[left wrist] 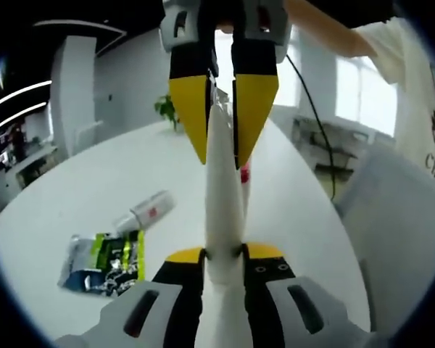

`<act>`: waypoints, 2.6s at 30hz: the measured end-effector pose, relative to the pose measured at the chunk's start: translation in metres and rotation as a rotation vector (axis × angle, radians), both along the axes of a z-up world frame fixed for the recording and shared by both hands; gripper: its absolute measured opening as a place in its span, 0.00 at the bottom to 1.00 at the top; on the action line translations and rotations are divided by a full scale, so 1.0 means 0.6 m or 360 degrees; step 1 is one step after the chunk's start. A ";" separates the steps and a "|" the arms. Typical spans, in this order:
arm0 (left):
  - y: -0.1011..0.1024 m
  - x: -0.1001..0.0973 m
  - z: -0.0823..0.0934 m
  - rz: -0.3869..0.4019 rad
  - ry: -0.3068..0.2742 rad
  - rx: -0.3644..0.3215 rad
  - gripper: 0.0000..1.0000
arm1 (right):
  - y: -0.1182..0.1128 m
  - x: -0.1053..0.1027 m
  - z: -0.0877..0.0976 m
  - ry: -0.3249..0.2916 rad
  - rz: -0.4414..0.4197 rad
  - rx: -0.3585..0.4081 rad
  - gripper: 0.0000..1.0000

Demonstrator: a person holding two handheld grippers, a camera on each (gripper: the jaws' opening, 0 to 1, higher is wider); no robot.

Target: Arrange the skincare products in the storage area until every visible bottle or jar stands upright without overlapping.

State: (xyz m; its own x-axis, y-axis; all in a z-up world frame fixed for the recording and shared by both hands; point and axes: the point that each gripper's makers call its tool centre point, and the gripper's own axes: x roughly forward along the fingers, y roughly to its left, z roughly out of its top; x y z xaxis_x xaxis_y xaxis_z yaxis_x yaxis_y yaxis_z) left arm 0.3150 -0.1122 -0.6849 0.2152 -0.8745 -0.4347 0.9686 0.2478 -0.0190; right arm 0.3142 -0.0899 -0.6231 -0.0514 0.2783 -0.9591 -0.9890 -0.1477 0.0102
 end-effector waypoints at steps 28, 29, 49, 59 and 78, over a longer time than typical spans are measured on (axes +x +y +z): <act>-0.005 -0.002 0.009 -0.0010 0.0038 -0.0032 0.24 | 0.001 0.002 -0.007 -0.0021 0.0041 -0.0032 0.22; -0.003 -0.003 0.009 -0.0006 0.0043 -0.0033 0.24 | 0.002 0.005 -0.007 -0.0027 0.0031 -0.0024 0.23; 0.062 -0.014 0.027 0.0225 -0.0026 0.0100 0.44 | -0.003 0.012 0.008 -0.0119 -0.0057 0.0131 0.52; 0.099 -0.010 0.049 0.0411 -0.0039 0.0145 0.52 | -0.010 0.017 0.020 -0.0212 -0.0158 0.0217 0.69; 0.180 -0.011 0.090 0.0742 0.0048 0.0154 0.72 | -0.060 0.033 0.040 -0.0316 -0.0511 0.0372 0.90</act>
